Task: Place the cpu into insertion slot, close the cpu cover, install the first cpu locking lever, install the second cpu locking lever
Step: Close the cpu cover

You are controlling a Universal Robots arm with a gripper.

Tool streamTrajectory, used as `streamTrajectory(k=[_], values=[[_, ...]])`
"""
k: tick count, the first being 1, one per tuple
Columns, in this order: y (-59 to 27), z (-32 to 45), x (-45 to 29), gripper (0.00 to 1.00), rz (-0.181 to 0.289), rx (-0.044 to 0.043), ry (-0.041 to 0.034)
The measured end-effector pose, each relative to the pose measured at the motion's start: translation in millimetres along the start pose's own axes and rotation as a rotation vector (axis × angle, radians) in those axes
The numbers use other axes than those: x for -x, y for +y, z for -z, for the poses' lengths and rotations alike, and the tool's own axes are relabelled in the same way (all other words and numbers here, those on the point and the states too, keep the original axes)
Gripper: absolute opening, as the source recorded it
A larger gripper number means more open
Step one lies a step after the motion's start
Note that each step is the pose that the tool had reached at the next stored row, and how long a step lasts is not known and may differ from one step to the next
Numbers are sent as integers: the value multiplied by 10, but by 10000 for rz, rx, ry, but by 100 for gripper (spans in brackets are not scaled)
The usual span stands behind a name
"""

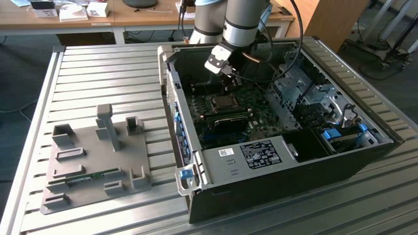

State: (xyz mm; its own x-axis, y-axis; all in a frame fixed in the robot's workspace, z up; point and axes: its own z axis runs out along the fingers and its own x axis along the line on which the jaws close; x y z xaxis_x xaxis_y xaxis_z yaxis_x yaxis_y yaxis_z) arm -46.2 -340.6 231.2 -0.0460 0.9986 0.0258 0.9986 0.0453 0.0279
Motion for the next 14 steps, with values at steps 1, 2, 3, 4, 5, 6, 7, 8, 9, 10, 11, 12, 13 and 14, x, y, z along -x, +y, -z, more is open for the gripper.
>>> streamTrajectory(k=[1,2,3,4,5,6,7,8,9,10,11,12,13,14], values=[[0,0,0,11,22,-1,1],[0,0,0,11,59,-2,1],[-1,-1,0,11,153,-5,4],[-1,-2,0,11,301,-8,9],[0,-3,0,11,482,-12,14],[0,-5,0,11,661,-17,20],[-1,-6,0,11,842,-22,24],[0,-7,0,11,1021,-26,29],[0,-8,0,11,1211,-32,33],[-1,-9,0,11,1392,-37,39],[-1,-10,0,11,1571,-41,43],[-1,-11,0,11,1752,-46,49],[0,-12,0,11,1931,-50,54],[-1,-13,0,11,2111,-55,59]])
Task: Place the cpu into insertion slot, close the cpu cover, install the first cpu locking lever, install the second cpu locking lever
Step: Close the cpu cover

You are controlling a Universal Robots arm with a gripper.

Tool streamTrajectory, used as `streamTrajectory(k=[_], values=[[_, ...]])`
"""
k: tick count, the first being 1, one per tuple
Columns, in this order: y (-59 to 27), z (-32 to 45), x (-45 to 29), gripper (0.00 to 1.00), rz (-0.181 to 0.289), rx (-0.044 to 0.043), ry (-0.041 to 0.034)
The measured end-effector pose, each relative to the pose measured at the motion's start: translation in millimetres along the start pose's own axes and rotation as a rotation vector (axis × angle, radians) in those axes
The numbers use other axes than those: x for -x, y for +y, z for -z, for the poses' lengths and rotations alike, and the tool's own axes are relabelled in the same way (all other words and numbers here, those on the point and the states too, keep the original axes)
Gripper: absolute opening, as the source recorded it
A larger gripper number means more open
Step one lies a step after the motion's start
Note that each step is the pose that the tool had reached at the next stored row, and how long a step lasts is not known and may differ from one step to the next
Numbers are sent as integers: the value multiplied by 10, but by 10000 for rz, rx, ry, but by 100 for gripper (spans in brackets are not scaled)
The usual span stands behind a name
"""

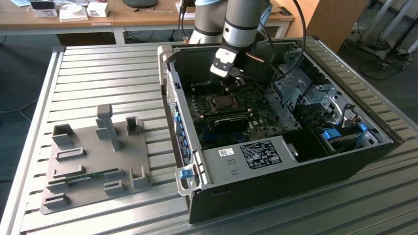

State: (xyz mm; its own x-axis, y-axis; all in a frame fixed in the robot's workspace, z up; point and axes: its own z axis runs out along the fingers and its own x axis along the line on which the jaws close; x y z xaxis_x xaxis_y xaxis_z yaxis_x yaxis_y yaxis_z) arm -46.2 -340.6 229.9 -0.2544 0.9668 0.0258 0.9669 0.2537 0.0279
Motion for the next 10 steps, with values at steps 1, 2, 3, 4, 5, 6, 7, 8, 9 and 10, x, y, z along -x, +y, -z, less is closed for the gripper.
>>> streamTrajectory(k=[1,2,3,4,5,6,7,8,9,10], values=[[0,-1,0,11,196,-5,5],[0,-1,0,11,371,-10,10],[0,-1,0,11,498,-12,14],[0,-1,0,11,518,-13,14],[0,-1,0,11,519,-13,15],[0,-1,0,11,523,-13,15],[0,-1,0,11,527,-13,15],[0,-1,0,11,529,-13,15],[0,-1,0,11,529,-13,15],[0,-1,0,11,529,-14,15]])
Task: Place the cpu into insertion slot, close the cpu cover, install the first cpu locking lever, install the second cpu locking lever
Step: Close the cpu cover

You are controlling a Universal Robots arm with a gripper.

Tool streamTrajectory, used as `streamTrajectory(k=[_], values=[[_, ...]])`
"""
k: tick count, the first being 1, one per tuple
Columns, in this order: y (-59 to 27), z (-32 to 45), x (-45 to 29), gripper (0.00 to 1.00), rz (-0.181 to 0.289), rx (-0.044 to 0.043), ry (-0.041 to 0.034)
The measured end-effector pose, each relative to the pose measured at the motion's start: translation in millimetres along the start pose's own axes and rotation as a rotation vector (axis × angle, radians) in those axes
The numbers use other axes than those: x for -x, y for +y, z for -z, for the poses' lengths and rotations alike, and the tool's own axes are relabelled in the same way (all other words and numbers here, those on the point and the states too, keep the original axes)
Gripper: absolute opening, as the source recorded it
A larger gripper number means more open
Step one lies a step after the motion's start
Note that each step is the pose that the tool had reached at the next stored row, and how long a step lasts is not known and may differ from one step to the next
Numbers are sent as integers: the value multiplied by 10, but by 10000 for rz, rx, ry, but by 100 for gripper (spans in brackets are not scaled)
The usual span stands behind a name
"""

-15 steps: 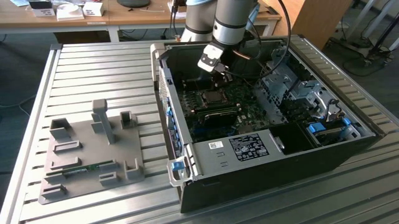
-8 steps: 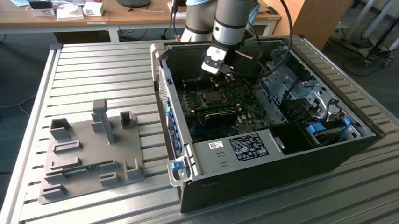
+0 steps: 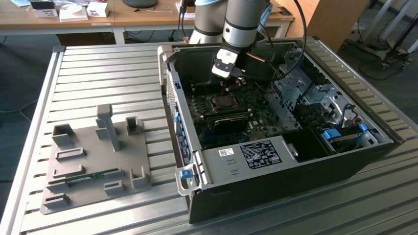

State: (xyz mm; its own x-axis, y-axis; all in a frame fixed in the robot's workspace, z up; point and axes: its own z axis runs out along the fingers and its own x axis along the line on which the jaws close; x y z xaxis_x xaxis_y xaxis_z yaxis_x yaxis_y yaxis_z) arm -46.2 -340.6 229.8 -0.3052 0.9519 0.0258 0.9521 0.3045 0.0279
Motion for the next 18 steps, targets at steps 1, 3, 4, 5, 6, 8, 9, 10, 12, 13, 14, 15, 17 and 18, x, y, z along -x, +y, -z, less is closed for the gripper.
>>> streamTrajectory(k=[1,3,4,5,6,8,9,10,12,13,14,15,17,18], values=[[0,0,0,11,0,0,0],[0,0,0,11,0,1,1],[0,0,0,11,0,0,0],[0,0,0,11,1,0,1],[0,0,0,11,1,0,0],[0,0,0,11,17,0,1],[0,0,0,11,43,-1,1],[0,0,0,11,78,-2,2],[0,-1,0,11,194,-5,6],[0,-1,0,11,289,-7,8],[-1,-1,0,11,399,-11,11],[0,-3,0,11,526,-13,15],[0,-4,0,11,788,-20,22],[0,-5,0,11,928,-23,26]])
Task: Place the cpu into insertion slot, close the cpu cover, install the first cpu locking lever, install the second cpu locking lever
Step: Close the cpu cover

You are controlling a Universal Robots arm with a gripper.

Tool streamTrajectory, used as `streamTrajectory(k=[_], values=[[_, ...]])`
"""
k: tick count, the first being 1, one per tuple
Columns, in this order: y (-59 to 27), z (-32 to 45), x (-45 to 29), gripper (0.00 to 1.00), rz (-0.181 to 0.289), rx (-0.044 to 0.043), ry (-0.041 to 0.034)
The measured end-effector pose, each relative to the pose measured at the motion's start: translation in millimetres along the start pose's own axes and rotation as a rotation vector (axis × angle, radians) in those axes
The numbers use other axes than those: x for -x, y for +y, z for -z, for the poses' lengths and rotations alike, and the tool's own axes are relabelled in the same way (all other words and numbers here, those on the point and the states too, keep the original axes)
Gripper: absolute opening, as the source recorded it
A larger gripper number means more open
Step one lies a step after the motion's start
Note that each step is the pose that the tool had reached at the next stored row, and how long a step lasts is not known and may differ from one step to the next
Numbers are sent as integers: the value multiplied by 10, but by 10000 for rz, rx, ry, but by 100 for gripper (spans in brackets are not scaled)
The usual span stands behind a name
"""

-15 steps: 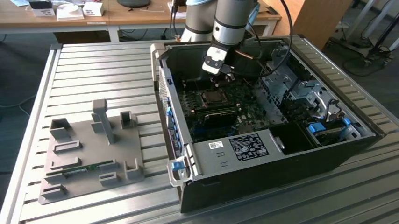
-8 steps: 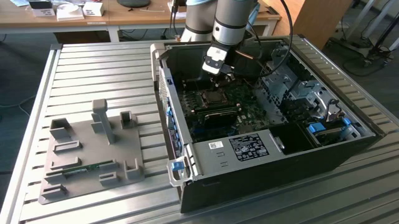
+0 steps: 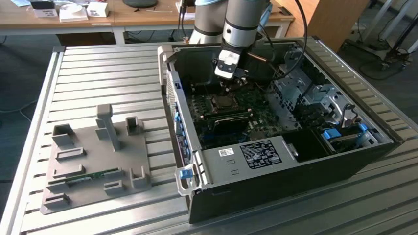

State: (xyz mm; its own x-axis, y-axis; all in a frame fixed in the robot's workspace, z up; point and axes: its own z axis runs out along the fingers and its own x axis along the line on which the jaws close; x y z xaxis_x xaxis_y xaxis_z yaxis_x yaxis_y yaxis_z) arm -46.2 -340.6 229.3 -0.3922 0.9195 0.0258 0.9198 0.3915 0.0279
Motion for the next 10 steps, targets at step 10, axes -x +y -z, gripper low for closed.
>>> streamTrajectory(k=[10], values=[[0,-8,0,11,1288,-34,35]])
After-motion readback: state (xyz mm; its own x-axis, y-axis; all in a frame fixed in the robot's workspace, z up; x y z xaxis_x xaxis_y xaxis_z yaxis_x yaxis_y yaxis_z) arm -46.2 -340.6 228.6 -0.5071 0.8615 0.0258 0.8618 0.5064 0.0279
